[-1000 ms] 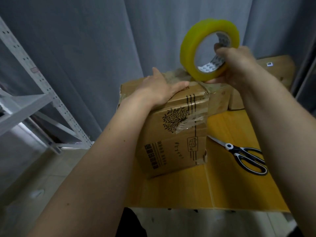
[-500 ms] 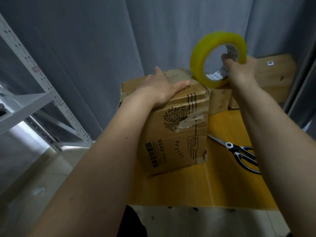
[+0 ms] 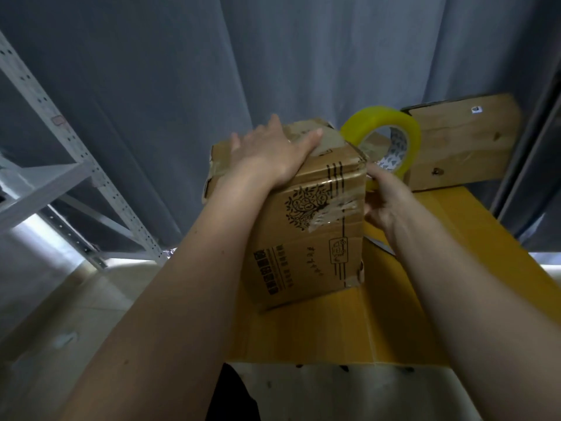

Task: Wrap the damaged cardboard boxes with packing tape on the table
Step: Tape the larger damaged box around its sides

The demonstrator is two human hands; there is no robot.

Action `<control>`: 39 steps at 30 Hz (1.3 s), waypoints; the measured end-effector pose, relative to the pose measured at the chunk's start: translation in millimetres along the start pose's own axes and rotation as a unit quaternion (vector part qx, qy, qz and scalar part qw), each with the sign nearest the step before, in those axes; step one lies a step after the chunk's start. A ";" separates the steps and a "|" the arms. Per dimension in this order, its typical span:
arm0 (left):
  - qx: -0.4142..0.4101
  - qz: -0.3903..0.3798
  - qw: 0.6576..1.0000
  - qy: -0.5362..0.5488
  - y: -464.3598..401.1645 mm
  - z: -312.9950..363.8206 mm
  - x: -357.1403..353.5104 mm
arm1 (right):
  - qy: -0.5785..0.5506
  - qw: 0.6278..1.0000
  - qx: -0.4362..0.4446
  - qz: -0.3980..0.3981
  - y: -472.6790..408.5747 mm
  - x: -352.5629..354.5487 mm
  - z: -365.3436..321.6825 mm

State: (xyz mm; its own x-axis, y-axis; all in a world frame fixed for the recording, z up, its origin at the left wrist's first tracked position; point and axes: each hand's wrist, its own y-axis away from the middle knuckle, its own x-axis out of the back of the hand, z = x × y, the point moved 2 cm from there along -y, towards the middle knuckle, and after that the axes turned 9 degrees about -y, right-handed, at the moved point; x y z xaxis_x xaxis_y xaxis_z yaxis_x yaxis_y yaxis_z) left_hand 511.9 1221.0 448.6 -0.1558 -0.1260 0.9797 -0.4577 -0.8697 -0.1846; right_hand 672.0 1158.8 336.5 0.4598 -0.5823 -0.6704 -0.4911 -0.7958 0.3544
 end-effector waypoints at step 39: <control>0.055 0.020 0.773 0.632 65.3 -117.5 -74.5 | 0.516 0.808 0.285 -0.026 58.4 -126.4 69.5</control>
State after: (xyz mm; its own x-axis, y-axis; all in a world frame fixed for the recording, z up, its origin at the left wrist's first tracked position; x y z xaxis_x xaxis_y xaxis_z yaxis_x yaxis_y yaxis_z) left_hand 390.8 1229.7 354.4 -0.9301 0.3526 0.1026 -0.3643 -0.9212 -0.1369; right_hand 533.8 1197.5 396.6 0.7184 -0.6126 0.3296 -0.5766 -0.7894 -0.2106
